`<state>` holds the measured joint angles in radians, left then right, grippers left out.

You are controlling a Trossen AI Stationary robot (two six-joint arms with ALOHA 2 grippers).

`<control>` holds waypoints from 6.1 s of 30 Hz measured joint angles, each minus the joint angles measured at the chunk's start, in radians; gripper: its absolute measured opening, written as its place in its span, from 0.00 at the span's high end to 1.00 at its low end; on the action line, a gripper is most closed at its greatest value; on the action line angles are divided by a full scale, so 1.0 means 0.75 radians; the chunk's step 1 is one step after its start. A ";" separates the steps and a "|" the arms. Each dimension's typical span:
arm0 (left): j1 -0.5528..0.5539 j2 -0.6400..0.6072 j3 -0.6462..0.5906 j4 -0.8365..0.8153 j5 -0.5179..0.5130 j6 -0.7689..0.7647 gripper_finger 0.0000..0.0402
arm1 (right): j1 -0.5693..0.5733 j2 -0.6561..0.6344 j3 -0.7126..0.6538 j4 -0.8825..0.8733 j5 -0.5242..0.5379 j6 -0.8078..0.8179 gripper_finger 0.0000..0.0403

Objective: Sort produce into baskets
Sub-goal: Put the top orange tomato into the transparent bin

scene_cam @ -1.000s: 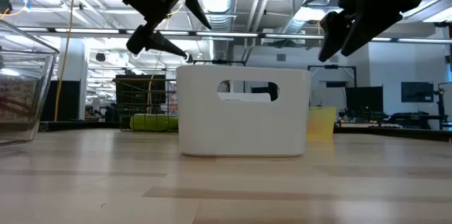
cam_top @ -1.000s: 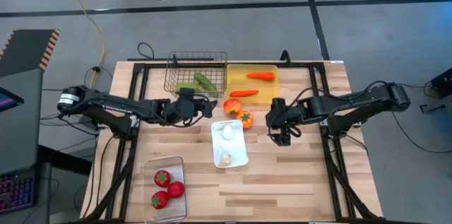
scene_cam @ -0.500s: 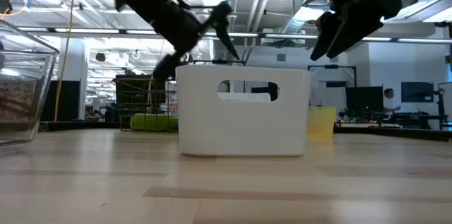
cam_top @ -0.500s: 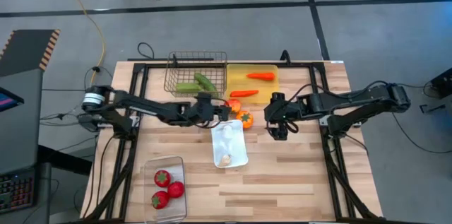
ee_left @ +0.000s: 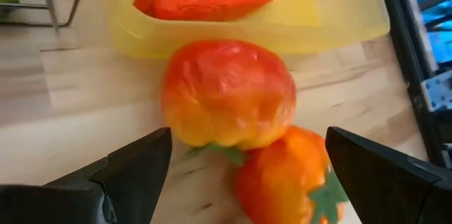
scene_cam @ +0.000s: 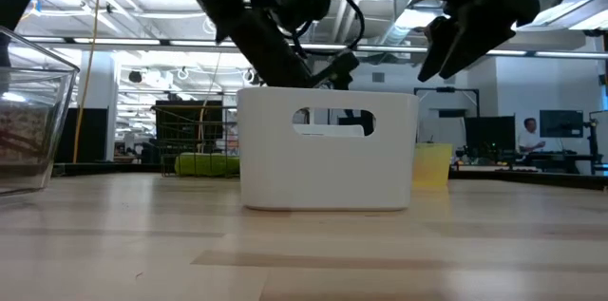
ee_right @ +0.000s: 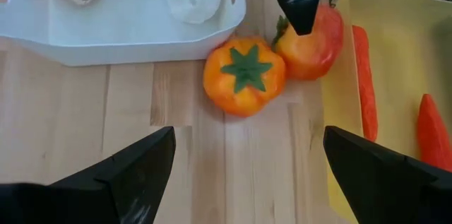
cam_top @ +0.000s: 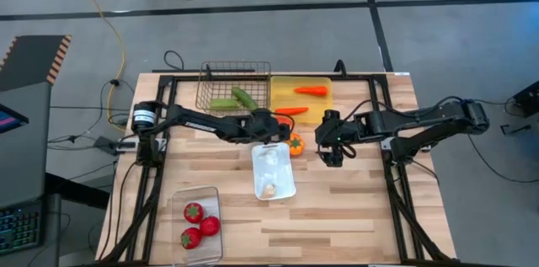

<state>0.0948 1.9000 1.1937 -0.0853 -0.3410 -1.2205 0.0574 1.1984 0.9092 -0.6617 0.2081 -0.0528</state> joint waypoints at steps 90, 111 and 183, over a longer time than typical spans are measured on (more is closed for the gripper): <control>-0.004 0.156 0.105 0.134 -0.161 0.073 0.10 | -0.182 0.001 -0.307 0.403 0.072 -0.291 0.04; 0.000 0.156 0.105 0.112 -0.251 0.091 0.10 | -0.315 0.287 -0.306 0.697 -0.027 -0.386 0.14; -0.001 0.154 0.105 0.088 -0.185 0.198 0.10 | -0.294 0.408 -0.101 0.388 -0.027 -0.331 0.03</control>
<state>0.0937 2.0155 1.2728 -0.0190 -0.4797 -1.0721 -0.1631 1.5043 0.8336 -0.3708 0.1875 -0.3013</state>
